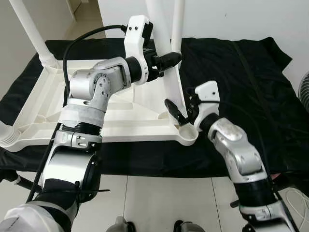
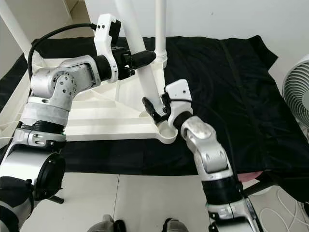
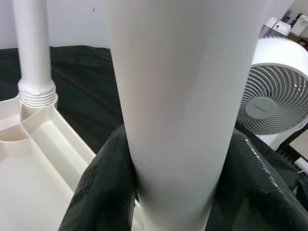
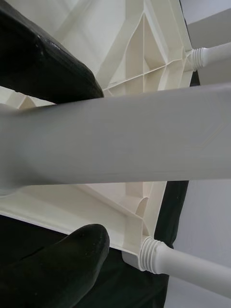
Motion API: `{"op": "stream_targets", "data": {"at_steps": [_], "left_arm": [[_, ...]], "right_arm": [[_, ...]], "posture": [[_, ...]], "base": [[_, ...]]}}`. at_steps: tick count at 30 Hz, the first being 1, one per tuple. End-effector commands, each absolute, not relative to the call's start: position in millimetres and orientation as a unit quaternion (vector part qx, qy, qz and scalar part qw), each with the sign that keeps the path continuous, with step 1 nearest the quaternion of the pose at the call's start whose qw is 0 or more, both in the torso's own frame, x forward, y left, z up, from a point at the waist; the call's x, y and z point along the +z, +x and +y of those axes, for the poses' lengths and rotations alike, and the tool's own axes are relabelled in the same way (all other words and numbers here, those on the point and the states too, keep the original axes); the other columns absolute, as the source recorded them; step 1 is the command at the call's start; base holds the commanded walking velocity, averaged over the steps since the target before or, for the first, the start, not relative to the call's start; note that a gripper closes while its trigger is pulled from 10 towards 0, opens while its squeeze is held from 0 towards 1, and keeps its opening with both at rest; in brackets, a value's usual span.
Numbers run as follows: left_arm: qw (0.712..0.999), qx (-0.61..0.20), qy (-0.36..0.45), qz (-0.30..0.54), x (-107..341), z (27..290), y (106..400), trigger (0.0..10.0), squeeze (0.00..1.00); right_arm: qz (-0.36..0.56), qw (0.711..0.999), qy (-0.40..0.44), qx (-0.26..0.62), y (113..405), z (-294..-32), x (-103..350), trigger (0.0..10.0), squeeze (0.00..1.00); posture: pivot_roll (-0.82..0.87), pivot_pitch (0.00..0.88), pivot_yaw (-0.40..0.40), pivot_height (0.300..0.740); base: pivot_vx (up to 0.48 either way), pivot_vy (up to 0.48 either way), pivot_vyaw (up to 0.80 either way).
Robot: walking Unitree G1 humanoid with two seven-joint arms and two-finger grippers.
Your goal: Building children table
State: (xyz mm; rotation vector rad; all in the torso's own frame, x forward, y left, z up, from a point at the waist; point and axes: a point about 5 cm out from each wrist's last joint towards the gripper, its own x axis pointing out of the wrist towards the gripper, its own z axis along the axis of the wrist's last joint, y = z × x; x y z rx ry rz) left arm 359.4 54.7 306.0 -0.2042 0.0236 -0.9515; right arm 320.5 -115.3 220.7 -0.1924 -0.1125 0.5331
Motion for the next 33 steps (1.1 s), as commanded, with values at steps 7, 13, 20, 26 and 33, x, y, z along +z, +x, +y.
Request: {"op": "stream_targets", "data": {"at_steps": [7,13,20,26,33], "left_arm": [[0.875,-0.476,-0.088,0.007,304,49,352,10.0,0.00],[0.874,-0.479,-0.085,0.005,304,47,351,10.0,0.00],[0.871,-0.485,-0.085,0.001,305,45,348,10.0,0.00],[0.869,-0.487,-0.084,0.001,305,43,347,10.0,0.00],[0.868,-0.489,-0.083,0.001,305,42,347,10.0,0.00]], "right_arm": [[-0.016,0.953,-0.104,0.284,330,-106,219,10.0,0.00],[0.011,0.948,-0.114,0.298,336,-97,217,10.0,0.00],[0.033,0.942,-0.129,0.308,339,-92,213,10.0,0.00],[0.033,0.939,-0.135,0.313,340,-89,215,10.0,0.00],[0.024,0.937,-0.141,0.318,341,-86,222,8.7,0.00]], "posture": [[-0.12,0.061,0.055,0.740],[-0.11,0.056,0.054,0.740],[-0.11,0.052,0.050,0.740],[-0.12,0.053,0.049,0.740],[-0.12,0.053,0.050,0.740]], "base": [[0.000,0.000,0.00],[0.000,0.000,0.00],[0.000,0.000,0.00],[0.000,0.000,0.00],[0.000,0.000,0.00]]}}
